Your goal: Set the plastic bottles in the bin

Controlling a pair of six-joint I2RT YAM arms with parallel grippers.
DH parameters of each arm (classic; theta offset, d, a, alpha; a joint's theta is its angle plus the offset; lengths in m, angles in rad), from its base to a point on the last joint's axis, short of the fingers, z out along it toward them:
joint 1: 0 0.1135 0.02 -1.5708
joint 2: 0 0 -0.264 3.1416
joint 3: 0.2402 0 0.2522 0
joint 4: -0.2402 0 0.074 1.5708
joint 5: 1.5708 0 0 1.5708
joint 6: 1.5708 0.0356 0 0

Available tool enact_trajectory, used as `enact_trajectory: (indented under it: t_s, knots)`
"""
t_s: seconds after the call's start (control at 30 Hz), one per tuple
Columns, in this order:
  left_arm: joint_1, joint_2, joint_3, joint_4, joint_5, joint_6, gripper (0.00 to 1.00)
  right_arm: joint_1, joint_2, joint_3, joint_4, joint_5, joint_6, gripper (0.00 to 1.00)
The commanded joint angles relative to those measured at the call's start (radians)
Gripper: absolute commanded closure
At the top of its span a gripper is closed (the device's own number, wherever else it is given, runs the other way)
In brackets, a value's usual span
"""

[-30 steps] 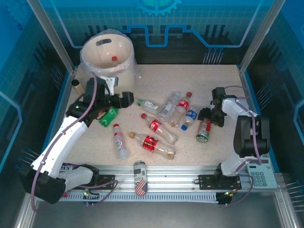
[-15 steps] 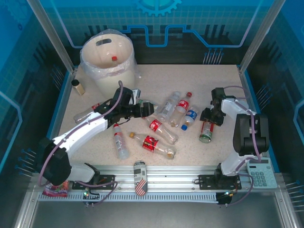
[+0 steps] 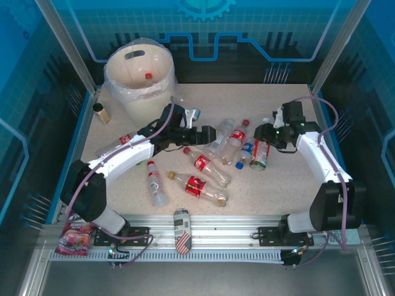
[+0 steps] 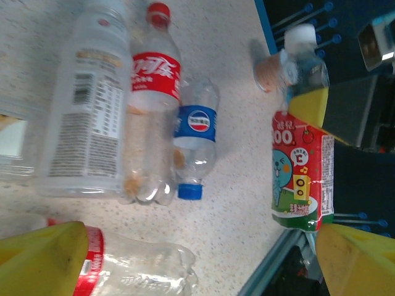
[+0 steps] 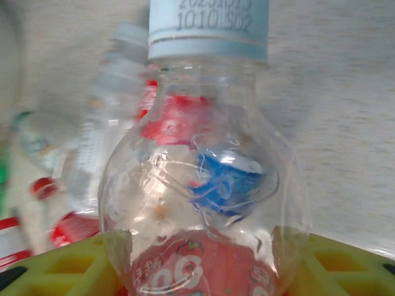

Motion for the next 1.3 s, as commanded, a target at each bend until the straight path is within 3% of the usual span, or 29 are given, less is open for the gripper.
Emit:
enact_trajectory:
  t_s: [0.0,0.53,0.8,1.0,1.27]
  knots:
    - [-0.039,0.024,0.04,0.074,0.118,0.002,0.02,0.076,0.009,0.053,0.063,-0.145,0.067,0.5]
    - [-0.129,0.166,0.09,0.249,0.192,-0.108,0.01,0.177,0.055,-0.006,0.398,-0.307,0.273,0.5]
    - [-0.13,0.19,0.093,0.257,0.17,-0.12,0.15,0.195,0.067,-0.008,0.41,-0.314,0.27,0.5]
    - [-0.13,0.193,0.095,0.24,0.15,-0.11,0.32,0.195,0.061,-0.002,0.387,-0.307,0.252,0.49]
    - [-0.125,0.2,0.116,0.17,0.115,-0.079,0.44,0.191,0.053,0.023,0.328,-0.283,0.195,0.24]
